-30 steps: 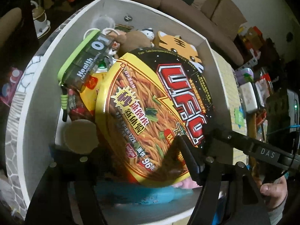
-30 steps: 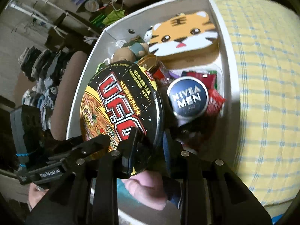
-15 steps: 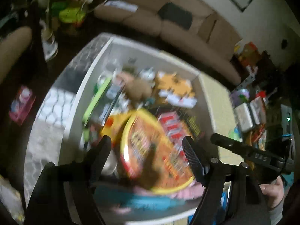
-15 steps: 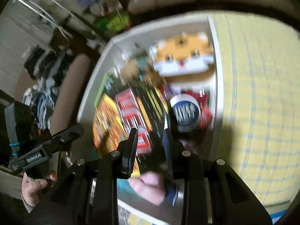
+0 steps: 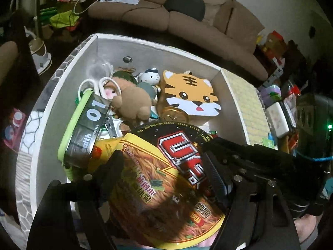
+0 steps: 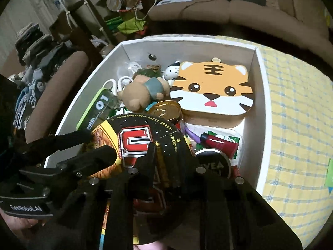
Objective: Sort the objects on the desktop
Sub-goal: 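Lower the UFO noodle bowl into the bin with both tools, then open both tools to release the bowl and withdraw from the bin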
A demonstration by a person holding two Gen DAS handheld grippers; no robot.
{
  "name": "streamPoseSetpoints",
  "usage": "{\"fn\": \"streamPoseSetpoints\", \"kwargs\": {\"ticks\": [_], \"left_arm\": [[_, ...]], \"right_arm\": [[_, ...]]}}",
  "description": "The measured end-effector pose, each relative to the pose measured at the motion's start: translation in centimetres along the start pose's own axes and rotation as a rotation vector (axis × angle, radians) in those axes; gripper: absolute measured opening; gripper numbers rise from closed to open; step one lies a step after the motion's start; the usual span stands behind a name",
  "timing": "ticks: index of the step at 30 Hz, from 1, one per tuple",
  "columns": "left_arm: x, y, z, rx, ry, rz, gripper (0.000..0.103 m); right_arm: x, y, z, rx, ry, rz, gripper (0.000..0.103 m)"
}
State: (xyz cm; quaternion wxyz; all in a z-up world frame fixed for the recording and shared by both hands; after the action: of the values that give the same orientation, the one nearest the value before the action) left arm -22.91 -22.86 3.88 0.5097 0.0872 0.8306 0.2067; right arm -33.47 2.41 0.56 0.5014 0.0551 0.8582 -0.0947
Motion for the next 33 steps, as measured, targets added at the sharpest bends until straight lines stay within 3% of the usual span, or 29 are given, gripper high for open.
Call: {"fn": "streamPoseSetpoints", "kwargs": {"ticks": [2, 4, 6, 8, 10, 15, 20, 22, 33], "left_arm": [[-0.5, 0.0, 0.1, -0.015, -0.001, 0.025, 0.081], [-1.6, 0.0, 0.4, -0.03, 0.024, 0.046, 0.089], [-3.2, 0.2, 1.0, -0.024, 0.053, 0.058, 0.09], [-5.2, 0.6, 2.2, 0.008, 0.093, 0.058, 0.097], [-7.2, 0.8, 3.5, 0.051, 0.137, 0.007, 0.098], [-10.0, 0.9, 7.0, 0.131, 0.209, -0.106, 0.103], [-10.4, -0.1, 10.2, 0.127, 0.172, -0.148, 0.103], [-10.6, -0.4, 11.2, 0.126, 0.171, -0.168, 0.103], [-12.1, 0.4, 15.7, 0.126, 0.163, -0.208, 0.103]], "right_arm": [[-0.8, 0.1, 0.1, 0.014, 0.009, -0.023, 0.019], [-2.2, 0.3, 0.3, 0.04, 0.04, -0.029, 0.033], [-3.6, 0.2, 0.5, 0.048, 0.069, -0.041, 0.04], [-4.9, -0.1, 1.0, 0.048, 0.085, -0.046, 0.047], [-6.2, -0.5, 1.8, 0.035, 0.096, -0.03, 0.058], [-8.5, -1.7, 5.3, 0.005, 0.094, 0.007, 0.071], [-9.6, -2.9, 8.7, -0.021, 0.054, 0.053, 0.088], [-9.8, -3.4, 9.6, -0.032, 0.054, 0.066, 0.103], [-12.8, -6.3, 13.2, -0.06, 0.079, 0.126, 0.103]]}}
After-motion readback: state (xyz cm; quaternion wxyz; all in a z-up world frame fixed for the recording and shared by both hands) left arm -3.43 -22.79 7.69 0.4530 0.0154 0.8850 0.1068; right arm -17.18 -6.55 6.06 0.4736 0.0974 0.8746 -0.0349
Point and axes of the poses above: each gripper's, at about its wrist camera, not at the fingertips, and x roughly the way its jaws point, y to its right, z to its underside, the point moved 5 cm from there along x, roughly the way its jaws point, and after that the axes turned 10 degrees about -x, right-handed, at the moved point
